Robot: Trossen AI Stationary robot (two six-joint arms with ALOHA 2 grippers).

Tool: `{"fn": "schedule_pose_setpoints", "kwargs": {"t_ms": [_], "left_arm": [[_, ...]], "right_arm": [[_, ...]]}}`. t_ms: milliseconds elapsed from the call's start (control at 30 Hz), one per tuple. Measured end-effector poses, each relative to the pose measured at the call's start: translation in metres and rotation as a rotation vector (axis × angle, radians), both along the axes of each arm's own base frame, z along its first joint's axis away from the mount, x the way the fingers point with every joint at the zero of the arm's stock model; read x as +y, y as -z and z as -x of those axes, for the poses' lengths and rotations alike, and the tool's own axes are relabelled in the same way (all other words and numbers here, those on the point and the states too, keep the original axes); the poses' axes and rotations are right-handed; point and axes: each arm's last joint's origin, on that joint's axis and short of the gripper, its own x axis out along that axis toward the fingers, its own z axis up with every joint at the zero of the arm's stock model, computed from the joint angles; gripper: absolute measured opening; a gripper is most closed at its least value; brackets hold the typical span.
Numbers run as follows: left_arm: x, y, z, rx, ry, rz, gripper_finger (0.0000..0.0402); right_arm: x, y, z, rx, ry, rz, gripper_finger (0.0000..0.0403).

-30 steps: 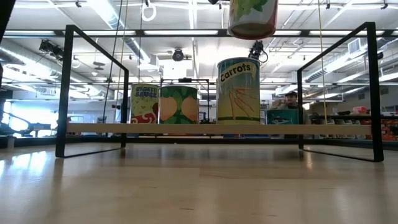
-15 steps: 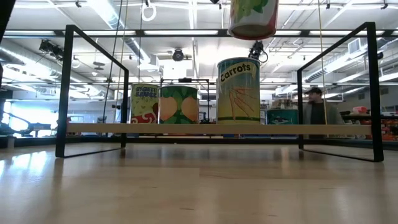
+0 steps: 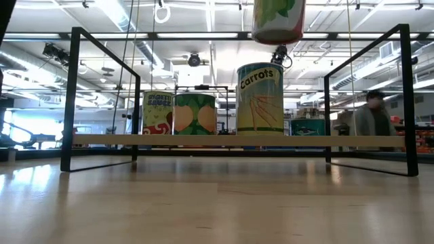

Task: Pick and place cans onto a shelf
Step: Put the white can on the shelf aligned with the green can

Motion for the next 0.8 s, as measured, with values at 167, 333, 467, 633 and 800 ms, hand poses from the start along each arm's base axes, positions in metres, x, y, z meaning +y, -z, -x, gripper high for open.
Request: {"fn": "schedule_pose_setpoints", "kwargs": {"t_ms": [167, 333, 467, 633, 800], "left_arm": [[-0.003, -0.011, 0.009, -0.023, 0.002, -0.046, 0.0389], [0.000, -0.038, 0.041, 0.000, -0.021, -0.044, 0.0387], [0.002, -0.062, 0.084, 0.053, -0.082, -0.073, 0.0387], [0.008, -0.092, 0.135, 0.015, -0.249, -0.111, 0.0387], [0.008, -0.110, 0.168, -0.064, -0.326, -0.142, 0.0387]], "right_arm": [[-0.003, -0.008, 0.006, -0.019, 0.035, -0.044, 0.0017], [-0.011, -0.017, 0.018, -0.010, 0.106, -0.087, 0.0017], [-0.020, -0.016, 0.030, 0.061, 0.219, -0.100, 0.0017], [-0.020, 0.005, 0.039, 0.172, 0.373, -0.167, 0.0017], [-0.017, 0.040, 0.044, 0.216, 0.426, -0.185, 0.0017]]}}
